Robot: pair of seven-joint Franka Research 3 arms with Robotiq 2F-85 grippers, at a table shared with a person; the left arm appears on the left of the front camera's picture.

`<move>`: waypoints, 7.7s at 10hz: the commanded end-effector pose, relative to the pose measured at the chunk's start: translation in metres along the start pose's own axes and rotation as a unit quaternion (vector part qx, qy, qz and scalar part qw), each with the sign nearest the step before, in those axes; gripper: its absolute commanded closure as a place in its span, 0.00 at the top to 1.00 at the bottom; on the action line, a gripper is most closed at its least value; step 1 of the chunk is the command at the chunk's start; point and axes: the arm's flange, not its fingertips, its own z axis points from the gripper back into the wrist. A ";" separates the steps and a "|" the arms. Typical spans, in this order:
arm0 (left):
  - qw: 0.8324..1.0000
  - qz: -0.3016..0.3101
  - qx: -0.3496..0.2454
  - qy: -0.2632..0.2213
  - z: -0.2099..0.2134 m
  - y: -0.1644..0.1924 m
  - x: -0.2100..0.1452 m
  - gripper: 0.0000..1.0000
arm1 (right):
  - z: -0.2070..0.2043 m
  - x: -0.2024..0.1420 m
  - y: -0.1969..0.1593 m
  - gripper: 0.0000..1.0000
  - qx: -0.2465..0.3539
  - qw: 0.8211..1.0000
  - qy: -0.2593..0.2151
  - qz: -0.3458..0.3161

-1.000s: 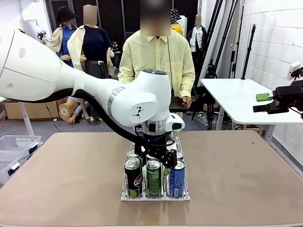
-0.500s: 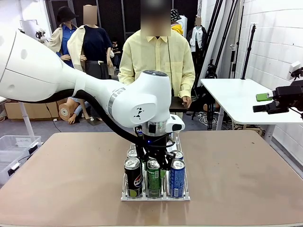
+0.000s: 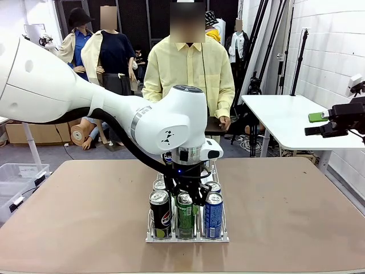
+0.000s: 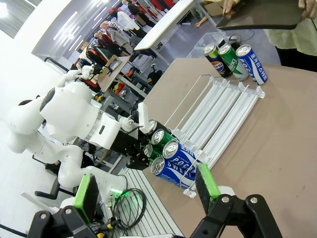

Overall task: Retrieve and hand over the desired beverage to the person.
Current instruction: Pick up a can of the same type that the person held from the Automatic Can Dispenser, then place the picked can on the Handle tray extended by the person.

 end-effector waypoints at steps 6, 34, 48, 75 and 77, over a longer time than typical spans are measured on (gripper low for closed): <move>1.000 -0.007 0.010 -0.013 0.029 0.004 -0.004 0.00 | 0.000 0.001 0.001 1.00 0.005 1.000 -0.005 -0.002; 0.999 -0.007 0.031 0.014 0.217 0.208 -0.154 0.00 | 0.000 0.001 0.001 1.00 0.005 1.000 -0.005 -0.002; 0.999 -0.007 0.031 0.014 0.217 0.208 -0.154 0.00 | 0.000 0.001 0.001 1.00 0.005 1.000 -0.005 -0.002; 0.999 -0.013 0.008 -0.034 0.223 0.198 0.037 0.00 | 0.000 0.001 0.001 1.00 0.005 1.000 -0.005 -0.002; 0.999 -0.005 0.007 -0.042 0.220 0.202 0.060 0.00 | 0.000 0.001 0.001 1.00 0.005 1.000 -0.005 -0.002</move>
